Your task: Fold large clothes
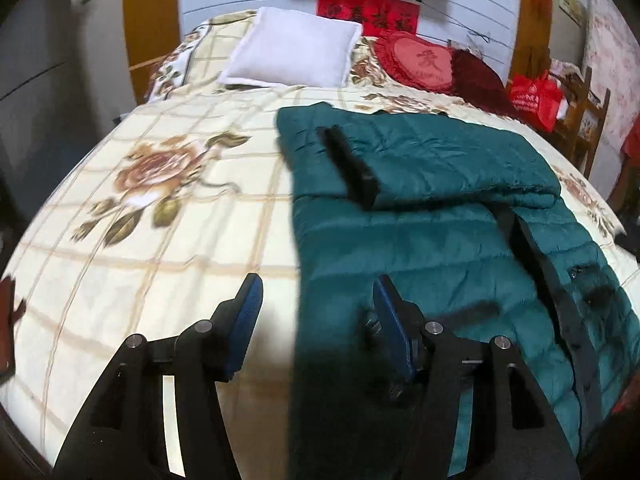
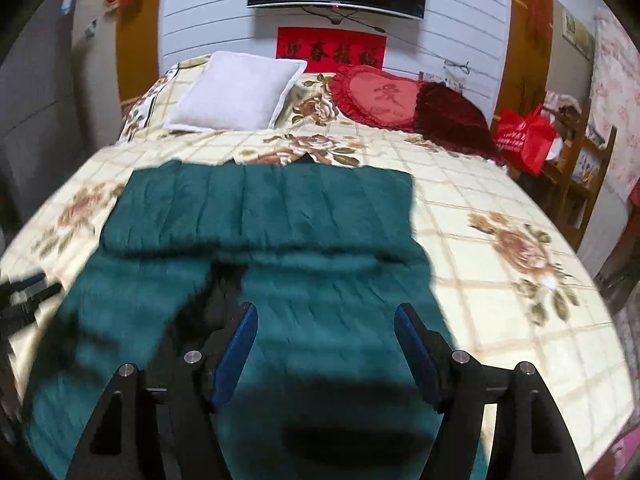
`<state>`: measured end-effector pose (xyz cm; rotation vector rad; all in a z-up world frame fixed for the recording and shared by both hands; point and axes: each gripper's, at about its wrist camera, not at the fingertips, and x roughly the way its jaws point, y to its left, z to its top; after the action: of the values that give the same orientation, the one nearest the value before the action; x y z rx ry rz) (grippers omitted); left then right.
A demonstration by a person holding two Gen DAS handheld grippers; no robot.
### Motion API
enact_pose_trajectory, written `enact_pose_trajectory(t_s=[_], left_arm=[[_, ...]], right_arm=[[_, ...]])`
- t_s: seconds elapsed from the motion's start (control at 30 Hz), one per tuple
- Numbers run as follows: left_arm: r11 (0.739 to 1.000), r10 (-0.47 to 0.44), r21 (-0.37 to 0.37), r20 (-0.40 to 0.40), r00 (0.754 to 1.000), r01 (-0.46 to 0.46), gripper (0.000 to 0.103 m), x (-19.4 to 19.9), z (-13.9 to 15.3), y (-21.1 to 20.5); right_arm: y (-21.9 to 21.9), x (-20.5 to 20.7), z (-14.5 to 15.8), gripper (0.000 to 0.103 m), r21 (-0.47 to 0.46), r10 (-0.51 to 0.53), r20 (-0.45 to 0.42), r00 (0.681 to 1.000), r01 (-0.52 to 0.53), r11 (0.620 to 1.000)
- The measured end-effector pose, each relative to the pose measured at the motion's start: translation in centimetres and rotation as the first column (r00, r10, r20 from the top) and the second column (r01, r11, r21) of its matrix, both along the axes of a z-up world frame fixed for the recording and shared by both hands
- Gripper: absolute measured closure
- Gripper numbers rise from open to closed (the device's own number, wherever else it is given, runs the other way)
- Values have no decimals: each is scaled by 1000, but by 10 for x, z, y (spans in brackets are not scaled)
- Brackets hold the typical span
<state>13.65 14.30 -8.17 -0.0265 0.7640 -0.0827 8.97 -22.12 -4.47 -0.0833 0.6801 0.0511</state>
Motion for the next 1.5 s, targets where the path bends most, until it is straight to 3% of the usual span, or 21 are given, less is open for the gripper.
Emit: enact_pose_trajectory(t_s=[0.07,0.13,0.2,0.37,0.6,0.9,1.03,1.1,1.2,1.4,1.5], left_arm=[[999,16,-35,-5,1000,-17,46,-7,-2,13],[998,45,-34,-11,999,-45,46,-15,-3,20],[997,69,-29,-7,998,-69,46,-25,-1,22],[995,98,-9,21,995,-98,46,-43,1,14],[987,104,116,63,993,-111,46,-46,-7,-14],[984,108,138,19,994,-109,46,-36,-19,-14],[987,102,124,-2,995,-101,46,-37,-22,-7],[993,81,87,-28,996,-78,46,-38,-23,2],[998,65,14,-84,994,-64,46,-39,-31,18],[998,52,-28,-102,993,-55,46,-52,-35,33],[998,29,-52,-114,993,-35,46,-61,-39,32]], right_arm=[[-16,-20,-7,22,-18,3,-10,1000,-4,1000],[-34,-40,-20,22,-12,17,-42,999,-17,1000],[-47,-59,-33,22,-63,-3,-44,999,1,998],[-73,-100,-46,22,-102,-22,40,999,26,994],[-110,-121,-28,22,-15,-170,150,974,174,985],[-138,-114,-32,22,119,-262,102,960,249,961],[-143,-108,-41,22,170,-234,59,971,221,960],[-148,-103,-51,22,232,-161,6,987,155,960],[-151,-103,-65,22,250,-97,-52,994,107,962],[-162,-103,-96,21,369,28,-177,984,40,929],[-164,-104,-98,21,406,45,-169,985,28,914]])
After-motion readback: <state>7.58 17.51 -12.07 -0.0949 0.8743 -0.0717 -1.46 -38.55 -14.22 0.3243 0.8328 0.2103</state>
